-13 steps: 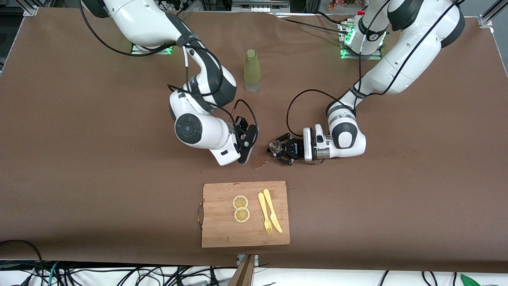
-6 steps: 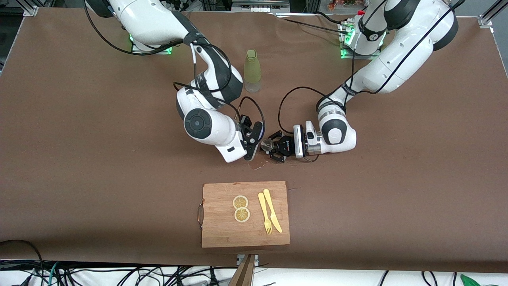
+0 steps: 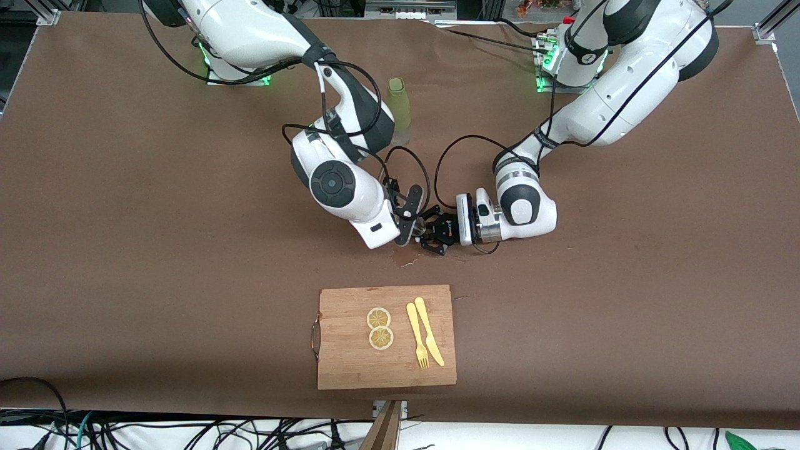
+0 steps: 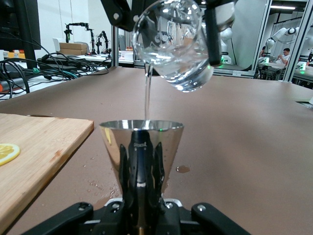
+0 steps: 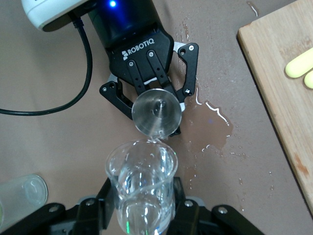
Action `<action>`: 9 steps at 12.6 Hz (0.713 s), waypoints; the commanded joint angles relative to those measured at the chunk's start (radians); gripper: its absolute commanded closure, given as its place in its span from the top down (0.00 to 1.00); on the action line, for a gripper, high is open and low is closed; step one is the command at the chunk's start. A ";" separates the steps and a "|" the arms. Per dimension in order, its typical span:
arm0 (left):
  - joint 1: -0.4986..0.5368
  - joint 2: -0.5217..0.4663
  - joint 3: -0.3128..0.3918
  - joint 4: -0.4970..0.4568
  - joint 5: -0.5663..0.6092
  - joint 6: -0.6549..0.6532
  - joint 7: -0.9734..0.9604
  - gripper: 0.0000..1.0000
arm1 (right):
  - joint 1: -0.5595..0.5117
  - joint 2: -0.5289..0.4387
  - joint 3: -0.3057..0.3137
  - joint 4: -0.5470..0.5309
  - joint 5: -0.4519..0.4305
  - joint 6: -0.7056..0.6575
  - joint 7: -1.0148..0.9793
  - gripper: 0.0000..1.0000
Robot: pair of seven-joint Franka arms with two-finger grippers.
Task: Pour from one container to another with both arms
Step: 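Tilt the glass cup with the right gripper, pouring into the jigger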
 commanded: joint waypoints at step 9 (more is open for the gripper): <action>-0.002 0.027 -0.031 0.029 -0.048 0.015 0.057 0.00 | 0.029 0.008 -0.007 0.018 -0.039 0.003 0.040 0.27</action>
